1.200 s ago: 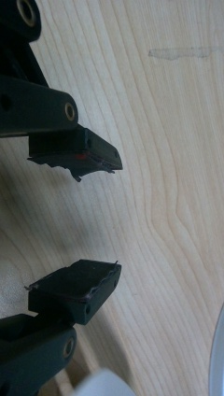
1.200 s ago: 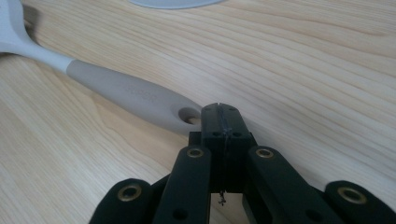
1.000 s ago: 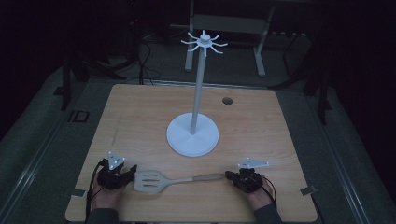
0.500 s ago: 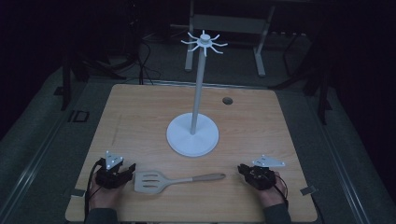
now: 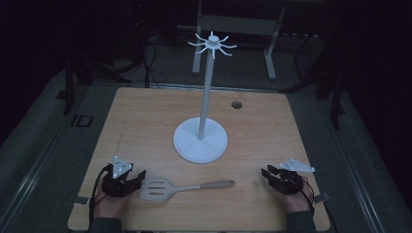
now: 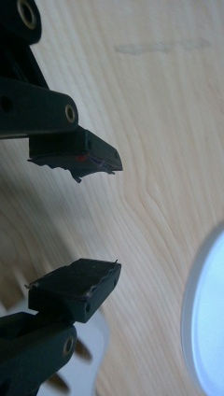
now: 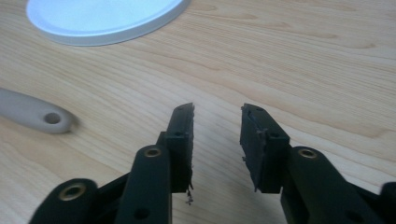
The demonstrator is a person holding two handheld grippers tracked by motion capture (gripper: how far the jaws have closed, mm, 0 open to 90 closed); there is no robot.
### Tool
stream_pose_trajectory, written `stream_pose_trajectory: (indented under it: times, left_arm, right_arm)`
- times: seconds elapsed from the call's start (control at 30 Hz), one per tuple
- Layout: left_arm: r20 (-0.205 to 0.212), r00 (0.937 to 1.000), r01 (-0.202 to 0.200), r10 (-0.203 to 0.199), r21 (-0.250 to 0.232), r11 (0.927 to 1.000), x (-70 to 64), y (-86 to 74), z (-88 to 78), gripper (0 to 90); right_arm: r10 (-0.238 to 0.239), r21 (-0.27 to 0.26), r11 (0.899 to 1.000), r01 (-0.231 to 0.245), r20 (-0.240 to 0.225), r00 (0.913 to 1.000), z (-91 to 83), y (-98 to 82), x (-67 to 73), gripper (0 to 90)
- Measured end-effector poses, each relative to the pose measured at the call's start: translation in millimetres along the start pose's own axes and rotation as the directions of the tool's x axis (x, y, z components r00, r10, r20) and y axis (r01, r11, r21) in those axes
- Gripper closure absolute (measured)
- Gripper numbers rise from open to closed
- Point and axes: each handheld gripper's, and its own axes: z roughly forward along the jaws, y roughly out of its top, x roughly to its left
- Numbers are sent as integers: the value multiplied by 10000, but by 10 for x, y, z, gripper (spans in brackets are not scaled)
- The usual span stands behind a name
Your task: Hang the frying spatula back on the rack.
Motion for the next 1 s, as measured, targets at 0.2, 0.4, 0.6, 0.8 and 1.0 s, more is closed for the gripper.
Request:
stream_pose_trajectory:
  times: [0.2,0.4,0.6,0.8,1.0]
  left_arm:
    - [240,9992,-308,313,-210,9993,-72,119,-65,459]
    - [1047,9896,-1001,986,87,9949,-193,294,-37,464]
    - [1621,9727,-1708,1662,147,9852,-350,511,23,501]
    - [2135,9550,-2152,2059,209,9763,-426,655,39,517]
    - [2621,9341,-2614,2423,402,9644,-577,817,110,516]
  right_arm:
    - [101,-65,9999,-100,151,9998,-14,-16,-55,609]
    - [72,7,10000,-72,301,9995,6,-44,-96,592]
    - [77,65,9999,-80,408,9991,31,-52,-119,578]
    - [36,58,10000,-40,570,9984,62,-58,-142,548]
    - [94,-41,9999,-91,658,9978,65,-56,-153,541]
